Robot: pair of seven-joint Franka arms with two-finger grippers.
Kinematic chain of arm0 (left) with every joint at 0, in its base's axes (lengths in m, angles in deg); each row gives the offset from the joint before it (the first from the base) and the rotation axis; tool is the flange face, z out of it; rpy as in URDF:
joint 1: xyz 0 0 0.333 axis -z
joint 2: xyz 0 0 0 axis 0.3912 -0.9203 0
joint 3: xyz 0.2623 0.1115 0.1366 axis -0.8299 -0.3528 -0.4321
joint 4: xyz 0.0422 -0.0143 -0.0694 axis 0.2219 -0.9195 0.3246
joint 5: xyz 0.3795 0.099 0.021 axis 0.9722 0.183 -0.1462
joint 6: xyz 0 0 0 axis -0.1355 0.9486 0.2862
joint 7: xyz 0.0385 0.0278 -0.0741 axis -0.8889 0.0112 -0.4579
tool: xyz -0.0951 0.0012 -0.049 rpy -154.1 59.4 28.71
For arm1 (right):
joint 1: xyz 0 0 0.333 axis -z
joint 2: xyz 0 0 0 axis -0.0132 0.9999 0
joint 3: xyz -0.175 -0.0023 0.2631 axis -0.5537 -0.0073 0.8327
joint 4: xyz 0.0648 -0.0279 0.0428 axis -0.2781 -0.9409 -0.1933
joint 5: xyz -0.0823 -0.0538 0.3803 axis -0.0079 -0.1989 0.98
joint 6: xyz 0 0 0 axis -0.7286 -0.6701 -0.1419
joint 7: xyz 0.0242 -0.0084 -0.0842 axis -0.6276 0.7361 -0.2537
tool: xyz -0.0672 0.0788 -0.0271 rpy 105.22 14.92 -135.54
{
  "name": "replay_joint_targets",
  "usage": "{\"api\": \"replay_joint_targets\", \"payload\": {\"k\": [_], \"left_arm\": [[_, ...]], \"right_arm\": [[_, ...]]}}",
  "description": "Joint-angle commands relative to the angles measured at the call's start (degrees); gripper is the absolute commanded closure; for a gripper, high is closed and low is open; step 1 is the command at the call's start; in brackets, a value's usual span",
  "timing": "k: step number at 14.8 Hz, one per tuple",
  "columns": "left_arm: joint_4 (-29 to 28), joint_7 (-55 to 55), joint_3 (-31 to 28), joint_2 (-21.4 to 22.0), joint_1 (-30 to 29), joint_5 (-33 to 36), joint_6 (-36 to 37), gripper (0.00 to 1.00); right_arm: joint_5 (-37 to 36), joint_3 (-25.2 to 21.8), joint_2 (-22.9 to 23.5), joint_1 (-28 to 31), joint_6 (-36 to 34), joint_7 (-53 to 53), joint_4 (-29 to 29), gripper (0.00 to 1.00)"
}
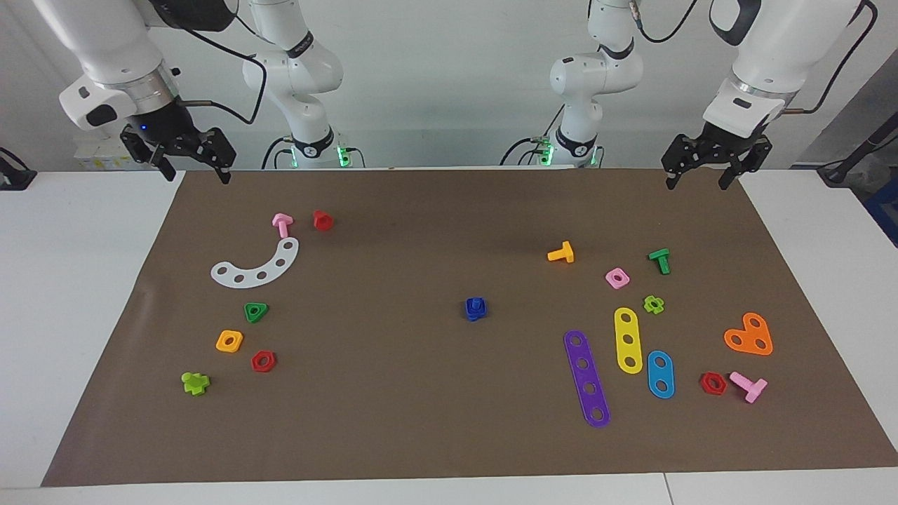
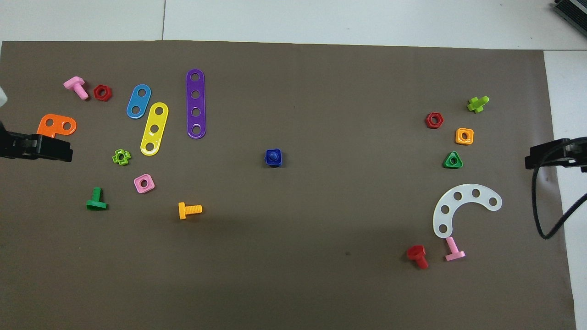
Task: Unscrew and place screws in storage area
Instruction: 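Reach the left gripper to the blue nut in the middle of the mat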
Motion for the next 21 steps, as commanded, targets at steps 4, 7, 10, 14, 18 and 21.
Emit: {"api": "replay_joint_targets", "payload": {"k": [4, 7, 10, 14, 18, 21], "left_arm": [[-1.44, 0.13, -0.56, 1.43, 0.99, 0.31, 0.98, 0.00], [-1.79, 0.13, -0.38, 1.69, 0.99, 0.31, 1.68, 0.00], [-3.20, -1.70, -0.21, 2.13, 1.07, -4.74, 0.37, 0.00], [-3.11, -12.31, 0.06, -0.05, 5.54, -8.65, -2.79, 0.01], [-2.50, -21.82, -0.03, -5.23, 12.83, -8.56, -9.28, 0.04], [0.30, -28.76, -0.21, -13.57, 20.04, -7.86, -15.96, 0.04]], "right_arm": [[0.65, 0.29, -1.22, 0.41, 0.61, 0.45, -1.47, 0.00], [0.65, 0.29, -1.22, 0.41, 0.61, 0.45, -1.38, 0.00], [0.65, 0.29, -1.22, 0.41, 0.61, 0.45, -1.38, 0.00], [0.65, 0.29, -1.22, 0.41, 0.61, 0.45, -1.47, 0.00], [0.65, 0.29, -1.22, 0.41, 0.61, 0.45, -1.38, 0.00], [0.65, 0.29, -1.22, 0.41, 0.61, 0.45, -1.39, 0.00]]}}
